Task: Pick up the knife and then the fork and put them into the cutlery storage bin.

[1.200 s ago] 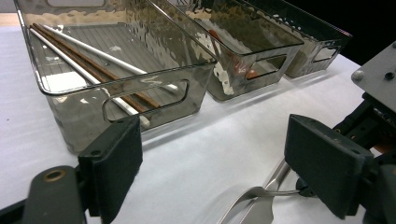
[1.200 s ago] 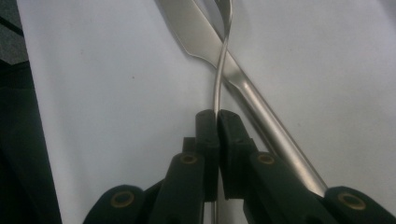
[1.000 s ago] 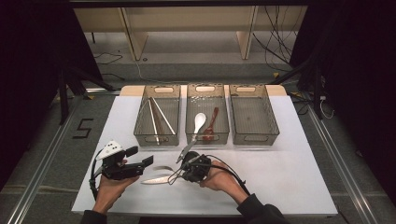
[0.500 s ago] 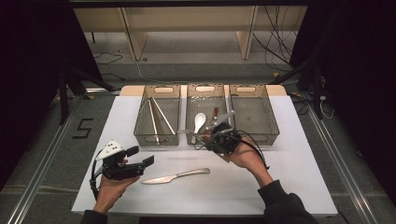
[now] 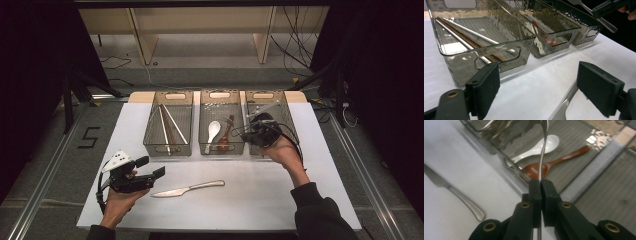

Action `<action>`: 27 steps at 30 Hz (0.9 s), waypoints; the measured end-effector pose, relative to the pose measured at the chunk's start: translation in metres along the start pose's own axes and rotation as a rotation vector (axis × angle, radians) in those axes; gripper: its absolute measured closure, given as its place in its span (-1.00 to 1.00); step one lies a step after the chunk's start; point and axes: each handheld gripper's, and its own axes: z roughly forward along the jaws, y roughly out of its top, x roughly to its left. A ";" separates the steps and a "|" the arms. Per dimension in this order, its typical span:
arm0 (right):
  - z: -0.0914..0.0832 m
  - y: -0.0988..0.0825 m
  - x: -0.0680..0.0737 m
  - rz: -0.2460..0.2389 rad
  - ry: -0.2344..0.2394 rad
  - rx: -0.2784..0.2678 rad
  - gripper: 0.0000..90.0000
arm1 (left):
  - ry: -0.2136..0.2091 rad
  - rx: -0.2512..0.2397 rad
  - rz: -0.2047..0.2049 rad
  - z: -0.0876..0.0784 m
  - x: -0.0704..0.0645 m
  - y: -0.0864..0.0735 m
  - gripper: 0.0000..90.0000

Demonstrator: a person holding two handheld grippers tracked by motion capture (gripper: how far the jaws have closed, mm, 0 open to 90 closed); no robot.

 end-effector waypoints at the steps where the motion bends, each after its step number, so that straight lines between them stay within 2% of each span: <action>1: -0.002 0.000 -0.004 0.008 -0.006 -0.003 0.96 | 0.001 0.000 0.001 0.000 0.000 0.000 -0.59; 12: -0.016 0.002 -0.044 0.097 -0.082 -0.024 0.96 | -0.001 -0.010 0.002 0.000 0.000 0.000 -0.59; 27: -0.011 -0.002 -0.085 0.220 -0.162 0.009 0.96 | -0.001 -0.012 0.002 -0.001 0.000 0.000 -0.59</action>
